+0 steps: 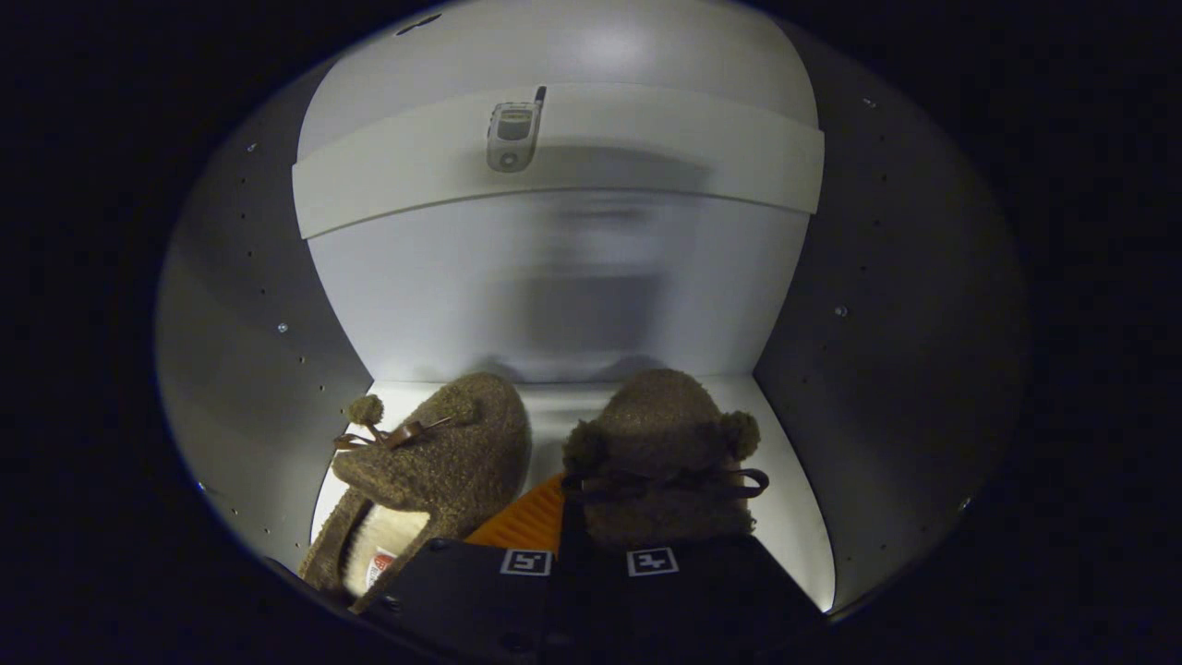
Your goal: Open the shoe cabinet door, grab the shoes and put them into the shoe cabinet, then close the shoe cabinet door.
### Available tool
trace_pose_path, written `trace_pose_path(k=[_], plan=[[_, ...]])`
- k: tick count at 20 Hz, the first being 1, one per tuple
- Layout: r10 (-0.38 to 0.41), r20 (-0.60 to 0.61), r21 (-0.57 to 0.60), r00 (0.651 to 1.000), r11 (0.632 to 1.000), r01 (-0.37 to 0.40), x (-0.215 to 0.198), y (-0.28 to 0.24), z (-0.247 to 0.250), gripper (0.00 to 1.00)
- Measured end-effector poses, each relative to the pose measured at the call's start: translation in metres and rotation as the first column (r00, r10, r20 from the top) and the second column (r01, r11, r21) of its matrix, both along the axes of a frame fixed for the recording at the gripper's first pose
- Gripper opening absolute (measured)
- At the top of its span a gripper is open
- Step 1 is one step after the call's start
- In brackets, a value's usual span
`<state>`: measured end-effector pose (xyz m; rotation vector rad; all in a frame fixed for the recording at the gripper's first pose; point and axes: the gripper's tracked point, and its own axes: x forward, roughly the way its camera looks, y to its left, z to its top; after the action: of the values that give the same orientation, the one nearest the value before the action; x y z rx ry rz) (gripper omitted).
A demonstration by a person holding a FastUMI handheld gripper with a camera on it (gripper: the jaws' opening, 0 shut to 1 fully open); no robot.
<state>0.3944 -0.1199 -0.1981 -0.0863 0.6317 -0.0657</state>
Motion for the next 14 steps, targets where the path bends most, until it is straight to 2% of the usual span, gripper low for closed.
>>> trace_pose_path(k=[5,9,14], plan=[[0.009,0.056,0.010,0.998,1.000,-0.010,-0.023,0.009,0.022,0.31],[0.005,0.099,0.015,0.995,1.000,-0.007,-0.051,0.011,0.039,0.75],[0.014,0.201,0.083,0.979,0.996,-0.031,-0.099,0.028,0.083,0.99]])
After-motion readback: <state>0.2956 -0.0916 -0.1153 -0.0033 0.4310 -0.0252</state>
